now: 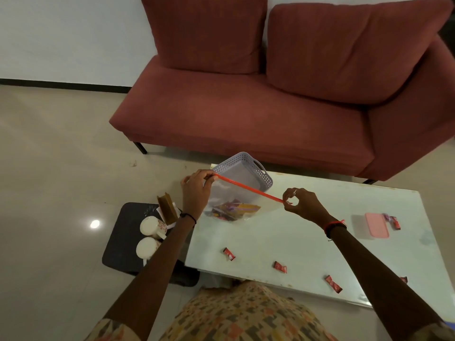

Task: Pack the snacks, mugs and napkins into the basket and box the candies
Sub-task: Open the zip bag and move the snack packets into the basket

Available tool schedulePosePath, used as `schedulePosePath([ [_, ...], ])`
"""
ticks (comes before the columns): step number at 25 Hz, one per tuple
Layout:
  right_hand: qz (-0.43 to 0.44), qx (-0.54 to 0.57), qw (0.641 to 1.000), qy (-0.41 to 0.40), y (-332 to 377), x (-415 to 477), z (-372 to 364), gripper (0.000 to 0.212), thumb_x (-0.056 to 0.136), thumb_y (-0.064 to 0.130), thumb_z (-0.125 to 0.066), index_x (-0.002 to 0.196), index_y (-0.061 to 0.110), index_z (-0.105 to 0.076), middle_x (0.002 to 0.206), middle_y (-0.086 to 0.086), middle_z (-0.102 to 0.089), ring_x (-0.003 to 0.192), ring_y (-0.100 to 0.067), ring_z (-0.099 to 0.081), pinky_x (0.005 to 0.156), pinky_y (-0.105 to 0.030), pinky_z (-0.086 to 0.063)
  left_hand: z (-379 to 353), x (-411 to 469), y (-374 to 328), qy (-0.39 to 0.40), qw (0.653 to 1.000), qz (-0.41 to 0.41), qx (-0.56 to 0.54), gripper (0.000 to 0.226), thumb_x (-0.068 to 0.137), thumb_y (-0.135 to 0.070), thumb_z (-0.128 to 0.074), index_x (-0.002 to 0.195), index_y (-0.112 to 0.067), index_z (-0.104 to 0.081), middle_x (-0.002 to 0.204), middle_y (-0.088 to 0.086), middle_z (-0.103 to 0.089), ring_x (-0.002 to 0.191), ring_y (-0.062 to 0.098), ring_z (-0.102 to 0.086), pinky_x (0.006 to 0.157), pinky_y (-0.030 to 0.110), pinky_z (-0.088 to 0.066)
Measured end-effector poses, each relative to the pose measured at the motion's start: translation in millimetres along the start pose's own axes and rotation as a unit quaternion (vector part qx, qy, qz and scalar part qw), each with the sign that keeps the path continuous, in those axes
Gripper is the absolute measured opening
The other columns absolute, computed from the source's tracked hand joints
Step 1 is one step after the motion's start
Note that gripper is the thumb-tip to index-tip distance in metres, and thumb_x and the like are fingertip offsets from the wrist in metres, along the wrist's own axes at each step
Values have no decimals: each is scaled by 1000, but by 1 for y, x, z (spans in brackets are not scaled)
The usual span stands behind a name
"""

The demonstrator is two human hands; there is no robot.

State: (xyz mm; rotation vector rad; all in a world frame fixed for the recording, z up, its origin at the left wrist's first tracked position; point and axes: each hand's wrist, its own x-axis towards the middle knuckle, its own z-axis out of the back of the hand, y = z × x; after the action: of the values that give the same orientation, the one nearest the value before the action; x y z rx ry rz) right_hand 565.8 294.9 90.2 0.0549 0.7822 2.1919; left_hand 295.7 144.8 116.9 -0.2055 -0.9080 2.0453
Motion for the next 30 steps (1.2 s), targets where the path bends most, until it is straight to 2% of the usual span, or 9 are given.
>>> schedulePosePath([
  [3,-21,4,1000,-5,-11,-1,3,10,75,17,-73,82,20,-67,95,3,-71,88,-15,-61,86,-39,-52,0,0,-4,9,1000,-6,23,16,89,-25,-53,95,-17,-66,97,1,-71,92,18,-62,96,37,-33],
  [7,-31,-7,996,85,-16,4,10,8,79,28,-71,85,31,-66,103,0,-69,97,-19,-61,89,-38,-49,-5,0,-9,39,999,-15,1,16,89,-23,-53,96,-15,-65,96,4,-71,92,20,-64,96,39,-42],
  [12,9,86,995,57,18,20,13,22,82,27,-67,99,13,-73,104,-5,-72,92,-13,-63,74,-7,-40,-3,5,-14,52,997,-40,-36,18,87,-27,-53,95,-16,-65,93,4,-71,86,19,-65,85,48,-51],
  [15,47,94,993,51,43,28,1,23,84,19,-66,104,8,-71,108,-10,-71,97,-18,-64,76,-9,-42,-3,6,-14,54,997,-45,-25,18,88,-29,-53,95,-17,-65,94,3,-71,86,19,-65,87,47,-50],
  [18,37,102,993,39,57,35,-6,24,87,19,-63,106,6,-70,111,-10,-70,102,-23,-63,67,2,-38,2,4,-12,57,997,-44,-7,17,89,-25,-52,96,-16,-65,96,3,-71,90,19,-63,94,39,-42],
  [20,48,82,994,46,63,38,-7,23,88,17,-61,106,6,-70,112,-9,-70,103,-23,-63,68,-2,-36,4,3,-10,58,997,-45,0,16,89,-23,-53,96,-15,-65,96,4,-71,90,20,-63,93,37,-39],
  [24,57,106,990,69,70,40,-5,21,85,11,-63,105,5,-70,108,-10,-70,96,-19,-62,65,2,-40,7,0,-4,53,997,-46,-16,22,89,-25,-50,95,-11,-65,94,8,-71,88,22,-64,90,40,-47],
  [26,43,153,983,94,73,41,-1,21,84,9,-64,104,4,-70,102,-7,-69,88,-13,-59,64,1,-43,11,1,-5,53,997,-54,-29,20,89,-20,-53,96,-6,-65,94,12,-70,86,20,-63,85,31,-50],
  [30,16,230,965,124,80,42,4,20,84,9,-64,102,3,-70,87,6,-62,72,0,-60,56,-3,-47,17,3,-7,54,996,-69,-37,18,89,-14,-54,99,-3,-64,96,15,-69,86,14,-58,76,4,-41],
])
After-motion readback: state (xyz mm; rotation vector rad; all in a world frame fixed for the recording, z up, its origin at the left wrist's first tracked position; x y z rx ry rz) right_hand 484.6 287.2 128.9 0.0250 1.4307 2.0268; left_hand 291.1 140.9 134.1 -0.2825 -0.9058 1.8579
